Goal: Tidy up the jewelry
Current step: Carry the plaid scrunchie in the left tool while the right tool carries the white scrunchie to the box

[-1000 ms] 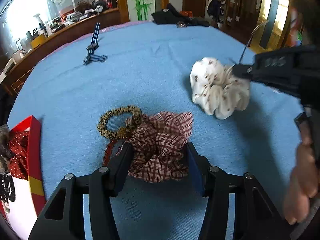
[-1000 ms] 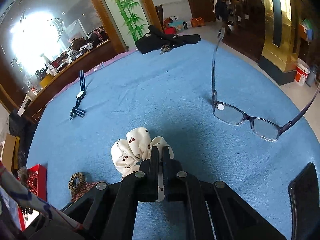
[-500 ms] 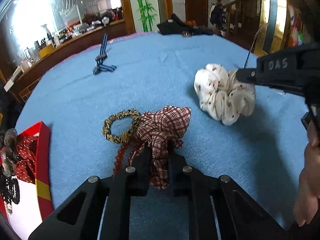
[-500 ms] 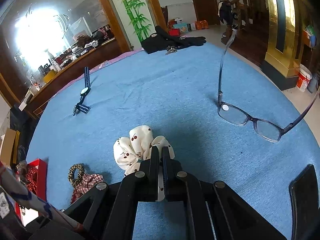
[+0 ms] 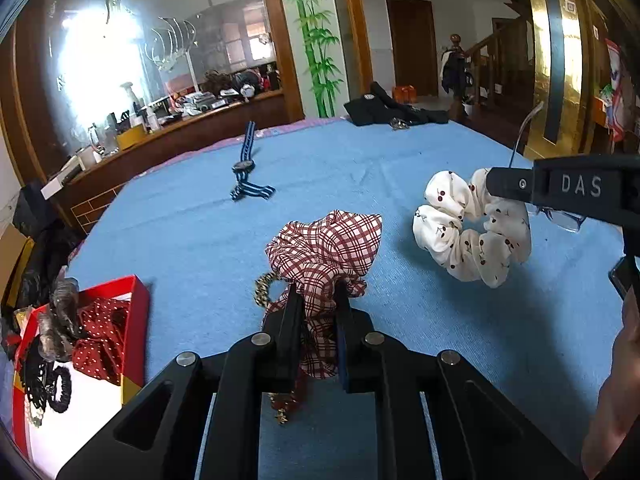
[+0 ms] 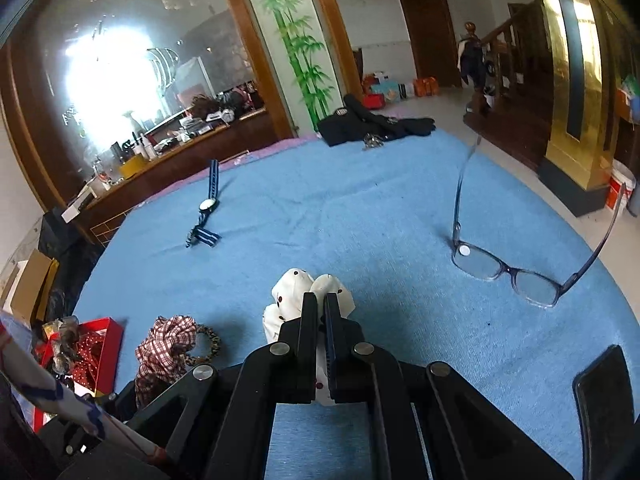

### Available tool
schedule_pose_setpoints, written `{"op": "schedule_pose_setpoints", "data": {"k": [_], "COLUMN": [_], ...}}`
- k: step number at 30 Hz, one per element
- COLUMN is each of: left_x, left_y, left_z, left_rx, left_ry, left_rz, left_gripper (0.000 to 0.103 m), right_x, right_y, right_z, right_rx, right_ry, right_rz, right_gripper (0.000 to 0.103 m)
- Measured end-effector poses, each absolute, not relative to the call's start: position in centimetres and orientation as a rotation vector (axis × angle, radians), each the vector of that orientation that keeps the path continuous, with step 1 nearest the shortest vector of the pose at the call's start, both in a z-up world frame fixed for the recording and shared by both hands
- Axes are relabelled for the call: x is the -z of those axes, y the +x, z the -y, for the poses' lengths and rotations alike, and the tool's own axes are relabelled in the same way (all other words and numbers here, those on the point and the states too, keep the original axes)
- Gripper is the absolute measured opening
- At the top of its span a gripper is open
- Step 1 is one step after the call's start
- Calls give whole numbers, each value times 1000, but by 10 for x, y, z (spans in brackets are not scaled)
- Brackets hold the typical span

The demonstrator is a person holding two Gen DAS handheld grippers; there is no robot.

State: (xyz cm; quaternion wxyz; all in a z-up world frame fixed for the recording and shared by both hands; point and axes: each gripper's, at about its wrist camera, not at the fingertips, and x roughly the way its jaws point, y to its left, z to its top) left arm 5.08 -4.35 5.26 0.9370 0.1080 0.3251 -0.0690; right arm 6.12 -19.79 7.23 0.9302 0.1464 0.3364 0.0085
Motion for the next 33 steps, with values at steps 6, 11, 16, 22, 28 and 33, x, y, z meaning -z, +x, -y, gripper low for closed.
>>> {"op": "schedule_pose_setpoints", "data": {"k": [6, 11, 16, 22, 28, 33], "left_x": [-56, -57, -59, -62, -65, -67], "left_y": [49, 47, 43, 39, 38, 37], "left_z": [40, 41, 40, 38, 38, 38], "left_rx": [134, 130, 124, 117, 114, 110], "left_ry": [210, 211, 202, 196, 190, 187], "left_rz": [-650, -641, -631, -613, -605, -596], "left_gripper": [13, 13, 13, 13, 13, 13], "right_x": [-75, -77, -79, -83, -86, -89], "right_y": [58, 55, 52, 49, 45, 43], "right_z": [196, 196, 195, 192, 190, 190], "right_rx": [-30, -41, -54, -68, -79, -84], "right_ry": [297, 300, 298, 289, 283, 282], "right_rz": [-664, -642, -618, -593, -569, -554], "right_gripper": [4, 4, 4, 4, 4, 4]}}
